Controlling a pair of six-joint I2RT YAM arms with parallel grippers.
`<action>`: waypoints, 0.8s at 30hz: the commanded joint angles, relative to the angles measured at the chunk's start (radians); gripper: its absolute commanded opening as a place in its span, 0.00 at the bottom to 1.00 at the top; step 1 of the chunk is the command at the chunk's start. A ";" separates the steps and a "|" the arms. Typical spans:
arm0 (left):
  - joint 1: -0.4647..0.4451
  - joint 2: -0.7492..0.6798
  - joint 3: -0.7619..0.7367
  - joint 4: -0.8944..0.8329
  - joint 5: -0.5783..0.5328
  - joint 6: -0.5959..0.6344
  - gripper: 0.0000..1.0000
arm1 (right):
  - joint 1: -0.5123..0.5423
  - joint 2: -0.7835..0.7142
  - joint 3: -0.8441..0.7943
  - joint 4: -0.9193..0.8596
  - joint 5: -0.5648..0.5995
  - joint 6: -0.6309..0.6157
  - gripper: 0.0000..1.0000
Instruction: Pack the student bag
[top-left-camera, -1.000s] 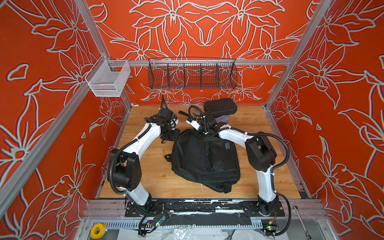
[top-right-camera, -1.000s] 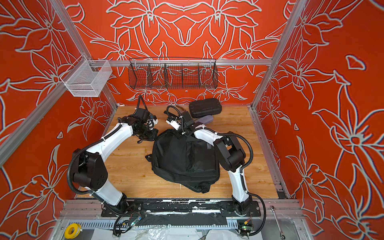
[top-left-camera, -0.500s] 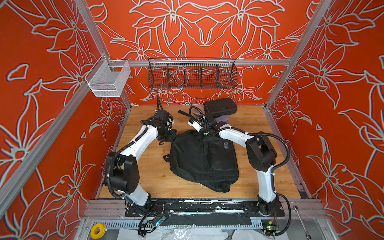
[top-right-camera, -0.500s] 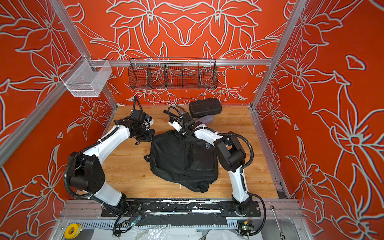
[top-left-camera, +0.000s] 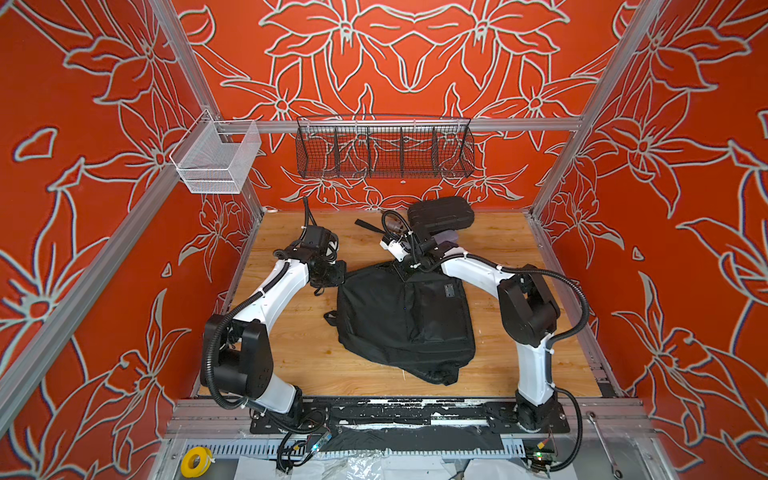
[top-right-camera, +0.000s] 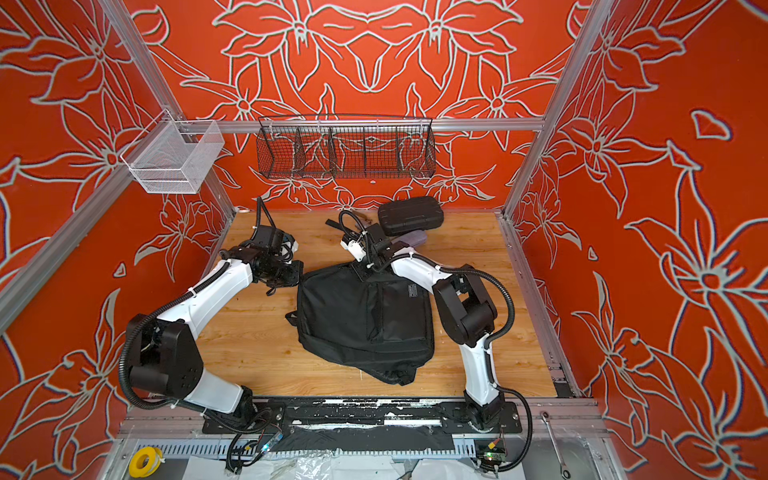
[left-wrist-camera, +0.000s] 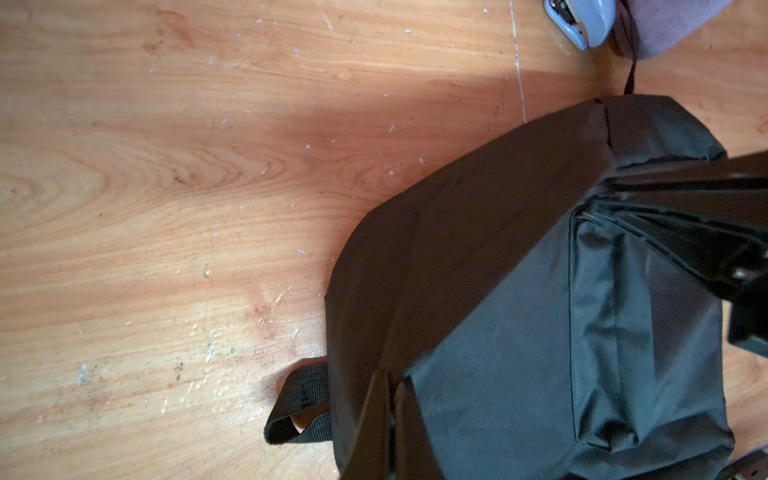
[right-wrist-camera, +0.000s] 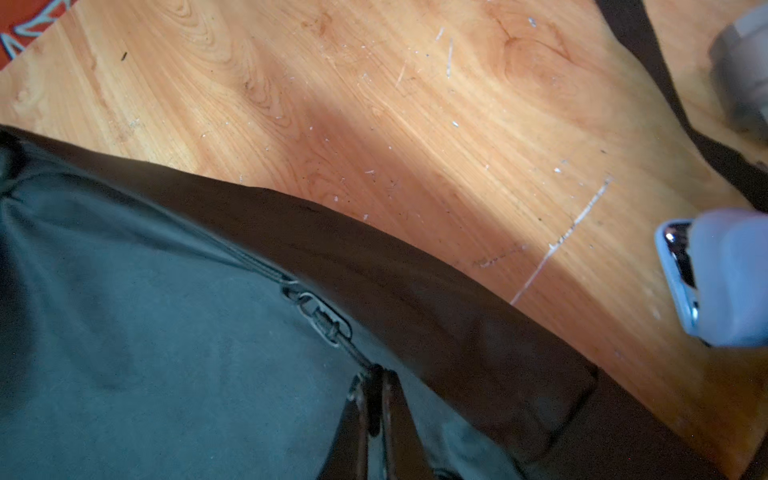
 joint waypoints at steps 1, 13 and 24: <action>0.048 -0.046 -0.016 0.009 -0.040 -0.040 0.00 | -0.038 -0.049 -0.046 -0.053 0.048 0.077 0.00; 0.140 -0.068 -0.020 0.014 -0.029 -0.073 0.00 | -0.071 -0.075 -0.071 -0.226 0.164 0.142 0.00; 0.194 -0.060 -0.012 0.022 0.004 -0.074 0.00 | -0.100 -0.077 -0.096 -0.252 0.259 0.139 0.00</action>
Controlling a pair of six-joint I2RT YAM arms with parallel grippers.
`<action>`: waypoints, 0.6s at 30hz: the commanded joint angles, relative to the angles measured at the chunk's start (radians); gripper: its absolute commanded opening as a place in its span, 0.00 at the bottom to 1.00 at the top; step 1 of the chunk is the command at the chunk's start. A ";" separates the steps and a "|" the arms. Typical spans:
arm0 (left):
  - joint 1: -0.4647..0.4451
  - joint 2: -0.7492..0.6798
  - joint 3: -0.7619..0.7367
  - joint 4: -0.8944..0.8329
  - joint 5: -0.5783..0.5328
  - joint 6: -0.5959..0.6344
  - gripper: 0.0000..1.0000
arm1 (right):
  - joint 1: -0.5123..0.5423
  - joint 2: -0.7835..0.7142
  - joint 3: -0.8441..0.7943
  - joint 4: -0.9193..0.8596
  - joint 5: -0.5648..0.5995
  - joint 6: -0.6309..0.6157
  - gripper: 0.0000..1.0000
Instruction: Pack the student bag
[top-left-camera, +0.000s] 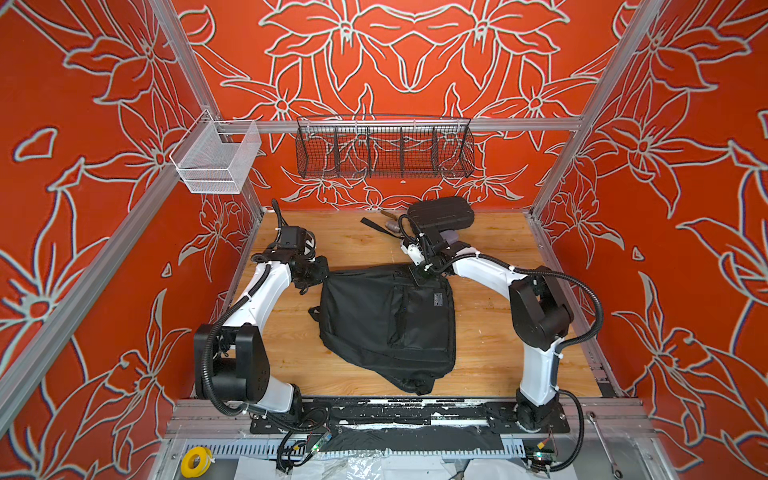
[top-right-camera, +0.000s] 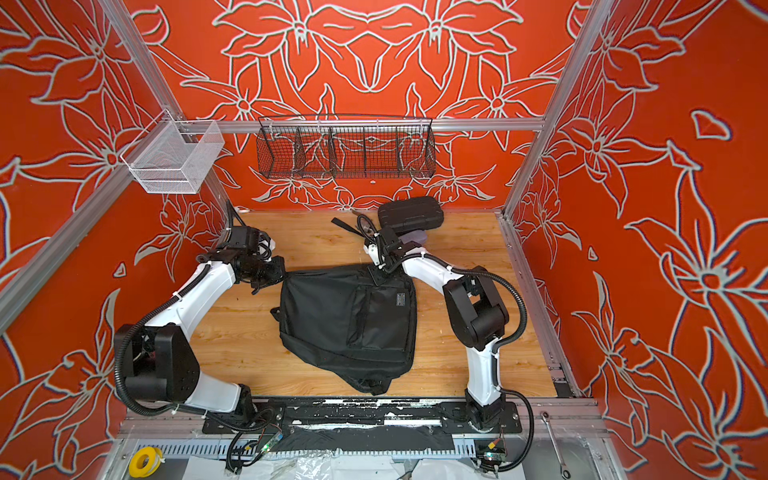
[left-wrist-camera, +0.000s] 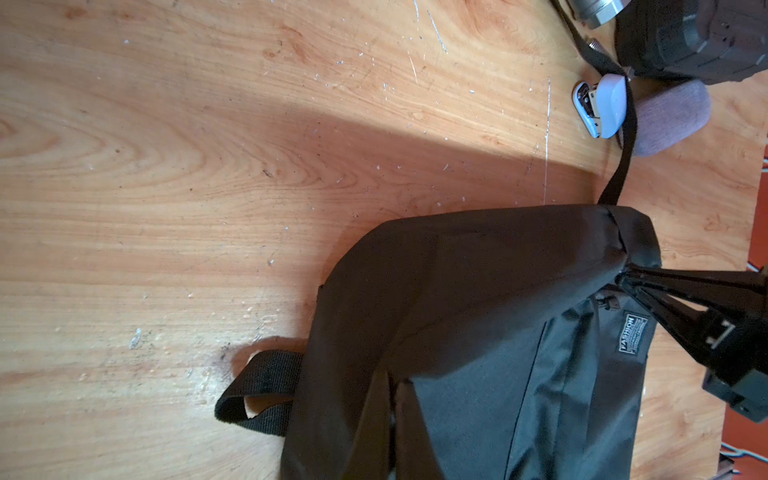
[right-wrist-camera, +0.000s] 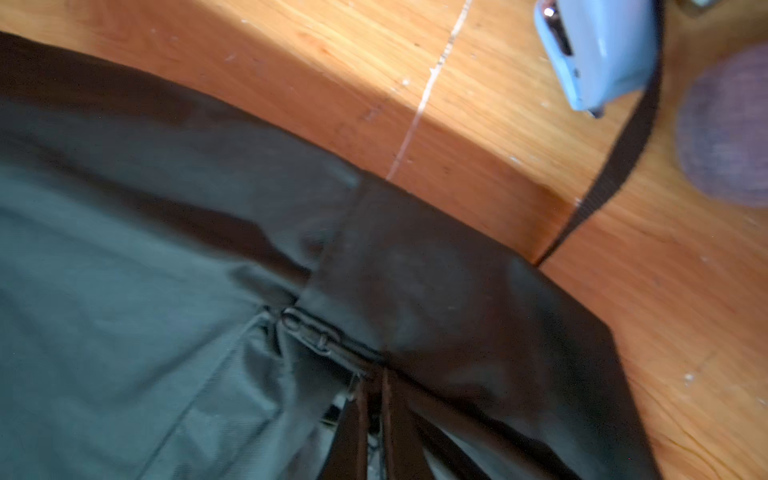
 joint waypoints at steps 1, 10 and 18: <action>0.034 -0.024 0.010 0.004 -0.076 -0.002 0.00 | -0.037 -0.015 -0.017 -0.077 0.090 0.002 0.00; 0.038 0.059 0.083 -0.026 -0.107 0.058 0.00 | -0.022 -0.163 -0.081 0.205 -0.128 -0.065 0.49; 0.095 0.115 0.164 -0.052 -0.188 0.117 0.22 | -0.023 -0.322 -0.179 0.290 -0.130 -0.111 0.62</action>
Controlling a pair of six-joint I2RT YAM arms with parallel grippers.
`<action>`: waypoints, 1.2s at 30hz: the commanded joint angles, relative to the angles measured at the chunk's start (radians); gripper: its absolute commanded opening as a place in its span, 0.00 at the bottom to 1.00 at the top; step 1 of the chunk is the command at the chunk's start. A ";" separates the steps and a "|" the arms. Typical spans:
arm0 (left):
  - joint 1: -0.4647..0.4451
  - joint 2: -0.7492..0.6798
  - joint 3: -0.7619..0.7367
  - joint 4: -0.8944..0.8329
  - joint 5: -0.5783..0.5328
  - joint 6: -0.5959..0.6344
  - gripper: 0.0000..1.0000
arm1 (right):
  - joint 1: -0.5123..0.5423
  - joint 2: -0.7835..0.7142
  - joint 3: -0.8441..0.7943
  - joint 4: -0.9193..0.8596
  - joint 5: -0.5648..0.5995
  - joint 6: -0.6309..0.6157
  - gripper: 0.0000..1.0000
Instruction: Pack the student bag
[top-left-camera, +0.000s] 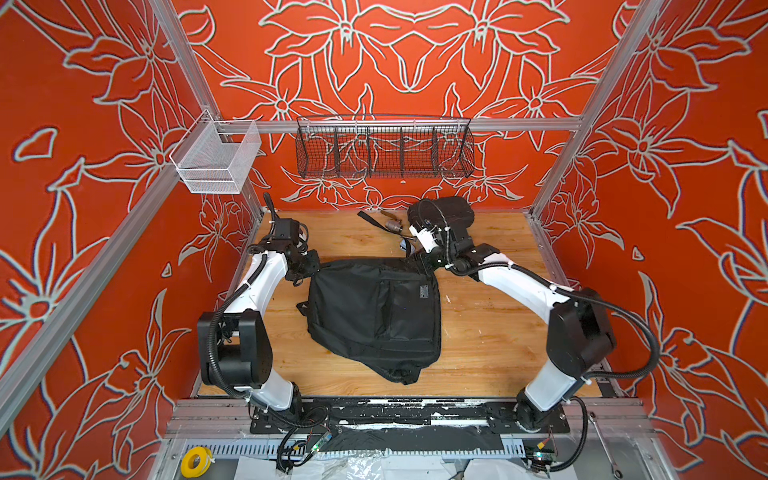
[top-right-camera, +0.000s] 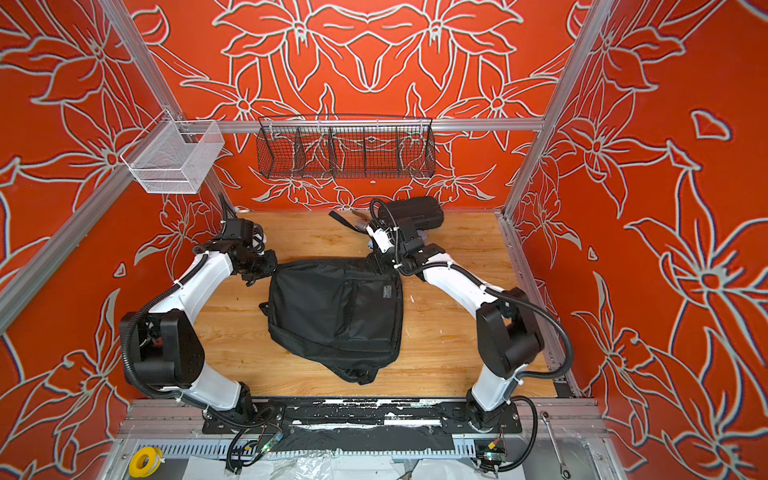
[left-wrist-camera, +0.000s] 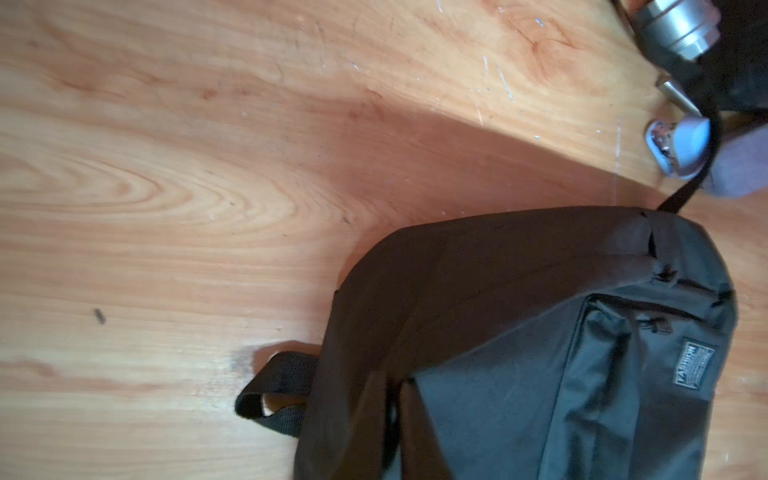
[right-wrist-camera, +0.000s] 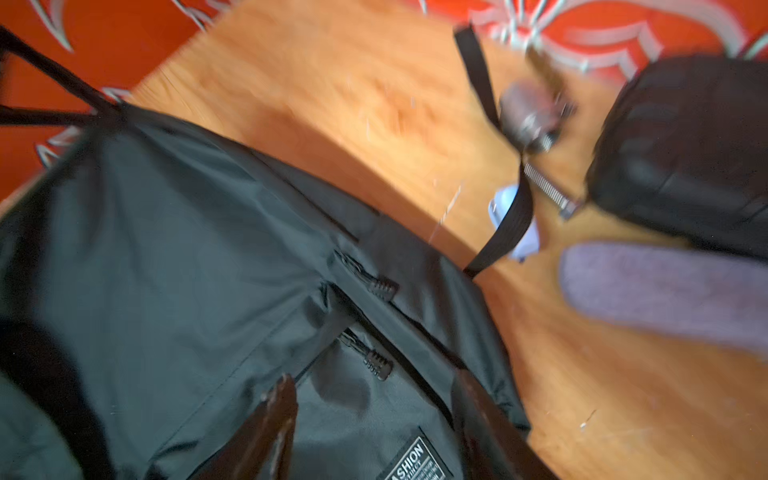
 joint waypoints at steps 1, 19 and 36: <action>0.038 0.031 0.067 -0.026 -0.072 0.047 0.31 | 0.001 -0.037 -0.030 0.014 -0.009 -0.052 0.62; -0.278 -0.126 0.076 0.003 0.050 -0.116 0.74 | 0.001 -0.083 -0.229 0.065 -0.186 -0.511 0.58; -0.440 0.178 0.156 0.132 0.146 -0.401 0.73 | -0.004 0.263 -0.004 0.016 -0.272 -0.843 0.51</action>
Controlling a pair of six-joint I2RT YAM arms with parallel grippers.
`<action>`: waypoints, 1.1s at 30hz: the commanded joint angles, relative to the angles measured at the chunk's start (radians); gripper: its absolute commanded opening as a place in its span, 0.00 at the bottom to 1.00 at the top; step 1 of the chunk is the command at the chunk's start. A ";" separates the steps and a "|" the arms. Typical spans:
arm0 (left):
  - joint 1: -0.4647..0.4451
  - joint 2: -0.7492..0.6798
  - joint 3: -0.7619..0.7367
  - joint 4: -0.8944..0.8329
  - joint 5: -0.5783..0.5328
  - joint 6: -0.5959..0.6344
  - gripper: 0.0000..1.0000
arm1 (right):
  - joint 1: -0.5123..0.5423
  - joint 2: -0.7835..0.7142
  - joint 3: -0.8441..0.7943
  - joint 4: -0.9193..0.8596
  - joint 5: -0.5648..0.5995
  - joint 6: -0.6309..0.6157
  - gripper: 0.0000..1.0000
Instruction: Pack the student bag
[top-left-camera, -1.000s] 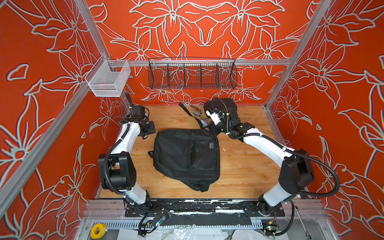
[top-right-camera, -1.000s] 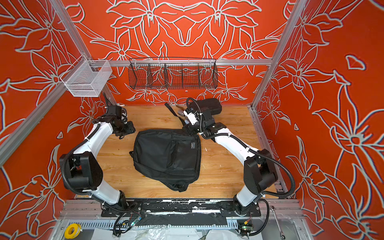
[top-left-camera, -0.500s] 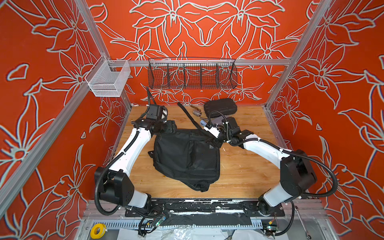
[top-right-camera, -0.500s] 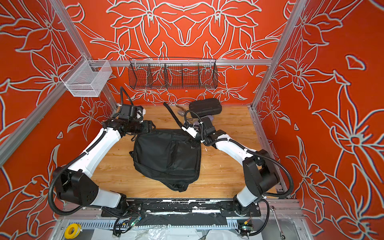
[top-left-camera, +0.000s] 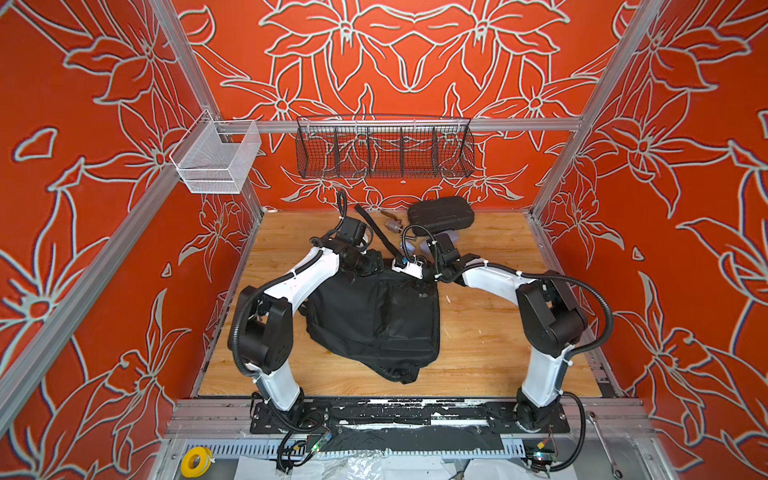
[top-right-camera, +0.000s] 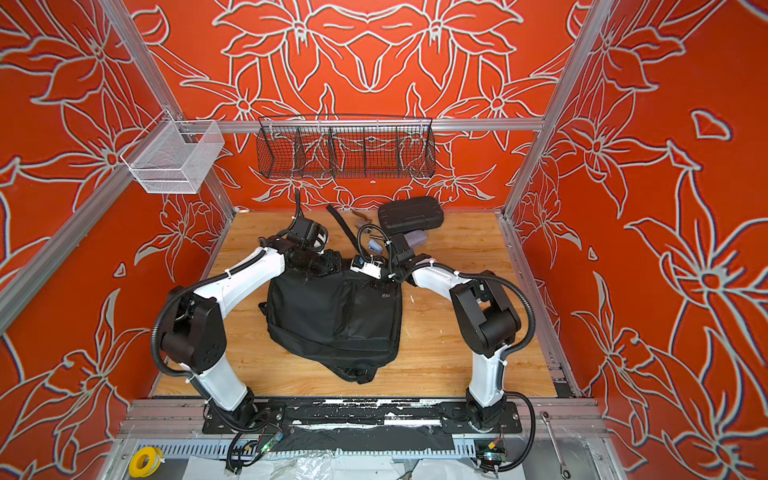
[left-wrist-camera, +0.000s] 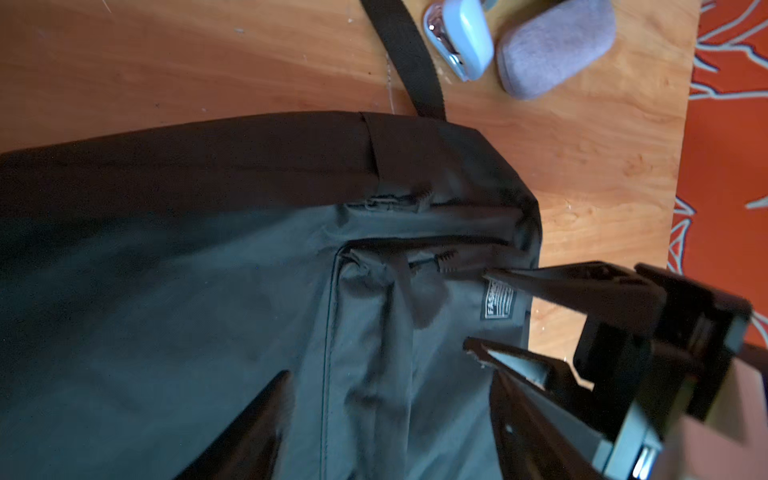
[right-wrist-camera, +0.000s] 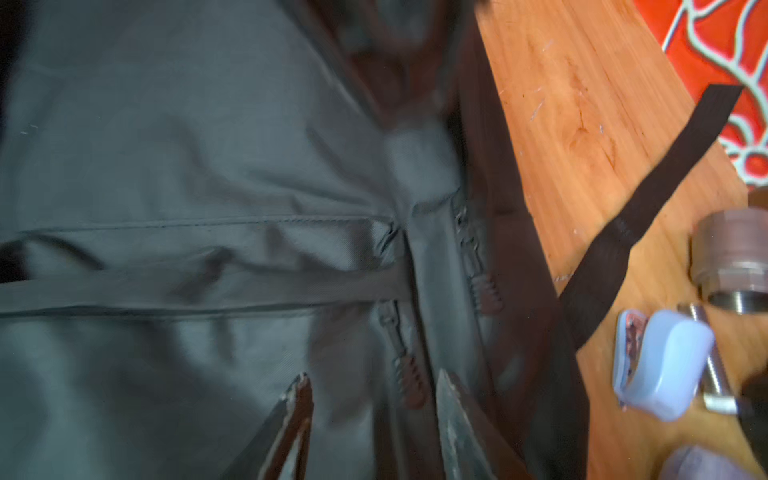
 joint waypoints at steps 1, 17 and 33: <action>0.001 0.019 0.035 0.031 0.017 -0.077 0.73 | -0.003 0.045 0.054 -0.049 -0.037 -0.087 0.51; 0.065 0.072 0.020 0.078 0.057 -0.169 0.71 | -0.011 0.188 0.225 -0.252 -0.035 -0.232 0.41; 0.088 0.107 0.045 0.061 0.082 -0.244 0.76 | -0.006 0.252 0.340 -0.435 0.054 -0.333 0.42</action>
